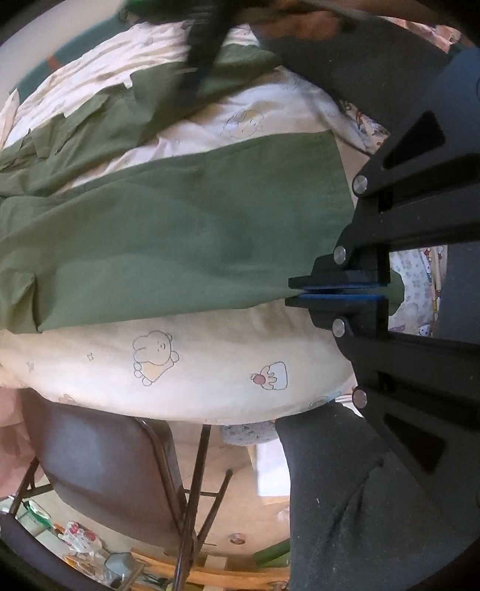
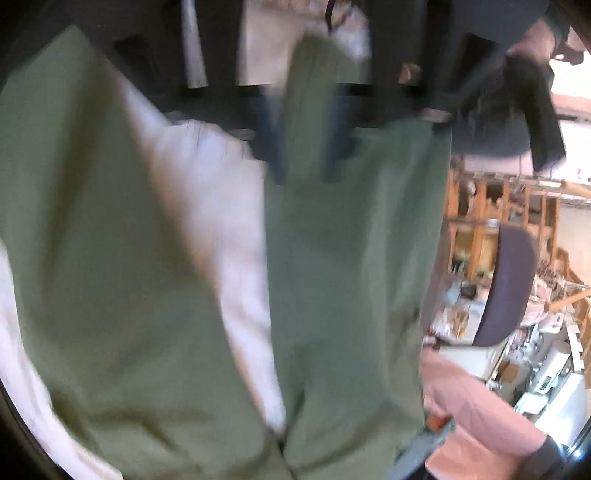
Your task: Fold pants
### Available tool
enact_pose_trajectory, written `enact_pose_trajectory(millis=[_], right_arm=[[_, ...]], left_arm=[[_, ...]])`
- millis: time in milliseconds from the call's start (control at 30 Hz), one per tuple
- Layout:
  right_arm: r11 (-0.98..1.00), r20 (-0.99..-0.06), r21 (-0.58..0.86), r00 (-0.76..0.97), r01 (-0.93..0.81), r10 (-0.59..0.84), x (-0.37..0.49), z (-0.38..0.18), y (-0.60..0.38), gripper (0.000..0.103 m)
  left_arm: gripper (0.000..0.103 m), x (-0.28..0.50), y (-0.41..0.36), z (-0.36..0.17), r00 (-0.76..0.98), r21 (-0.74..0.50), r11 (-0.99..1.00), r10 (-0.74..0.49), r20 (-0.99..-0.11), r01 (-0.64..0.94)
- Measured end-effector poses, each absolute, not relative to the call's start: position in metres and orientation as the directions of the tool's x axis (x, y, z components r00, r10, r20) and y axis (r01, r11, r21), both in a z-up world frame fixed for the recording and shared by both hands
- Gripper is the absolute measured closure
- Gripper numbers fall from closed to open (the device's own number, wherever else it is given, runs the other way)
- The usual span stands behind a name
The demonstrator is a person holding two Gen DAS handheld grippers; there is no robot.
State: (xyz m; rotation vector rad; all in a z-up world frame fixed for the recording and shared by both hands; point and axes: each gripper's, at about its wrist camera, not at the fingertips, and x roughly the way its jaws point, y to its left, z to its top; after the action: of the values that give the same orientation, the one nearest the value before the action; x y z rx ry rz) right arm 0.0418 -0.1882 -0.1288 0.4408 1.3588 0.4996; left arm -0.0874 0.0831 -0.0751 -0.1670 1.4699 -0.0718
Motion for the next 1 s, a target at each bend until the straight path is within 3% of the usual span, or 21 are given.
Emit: enact_pose_trajectory(millis=[33,133,167,500,567,633,833,1000], right_arm=[[0.820,-0.804,0.568,0.164,-0.076,0.572,0.054,-0.129,-0.188,0.030],[0.832,-0.803,0.540,0.219,-0.123,0.554,0.099,-0.135,-0.178,0.061],[0.837,-0.809,0.531,0.216,-0.130,0.547,0.118,-0.142,-0.170,0.063],[0.886,-0.851,0.462,0.259,-0.041,0.456,0.212,-0.176,-0.141,0.061],[0.908,-0.874,0.412,0.249,-0.079,0.419,0.222,-0.180,-0.133,0.075],[0.902,-0.871,0.415,0.235,-0.119,0.432,0.228,-0.180,-0.126,0.103],[0.963,-0.886,0.248,0.378,-0.102,0.268,0.223,-0.145,-0.156,0.103],[0.938,-0.909,0.332,0.232,-0.095,0.346,0.222,-0.165,-0.171,0.098]], left_arm=[[0.103,-0.089,0.083,-0.073,0.104,-0.161,0.986,-0.155,-0.982,-0.051],[0.103,-0.094,0.088,-0.070,0.104,-0.171,0.984,-0.165,-0.981,-0.052],[0.103,-0.093,0.089,-0.070,0.101,-0.176,0.983,-0.170,-0.980,-0.058],[0.103,-0.090,0.097,-0.080,0.063,-0.181,0.980,-0.176,-0.982,-0.082],[0.103,-0.087,0.094,-0.085,0.049,-0.171,0.982,-0.168,-0.985,-0.076],[0.103,-0.084,0.093,-0.095,0.025,-0.157,0.985,-0.156,-0.987,-0.071],[0.103,-0.074,0.072,-0.148,-0.122,-0.078,0.997,-0.078,-0.989,-0.005],[0.103,-0.075,0.062,-0.150,-0.129,-0.049,0.998,-0.044,-0.991,0.042]])
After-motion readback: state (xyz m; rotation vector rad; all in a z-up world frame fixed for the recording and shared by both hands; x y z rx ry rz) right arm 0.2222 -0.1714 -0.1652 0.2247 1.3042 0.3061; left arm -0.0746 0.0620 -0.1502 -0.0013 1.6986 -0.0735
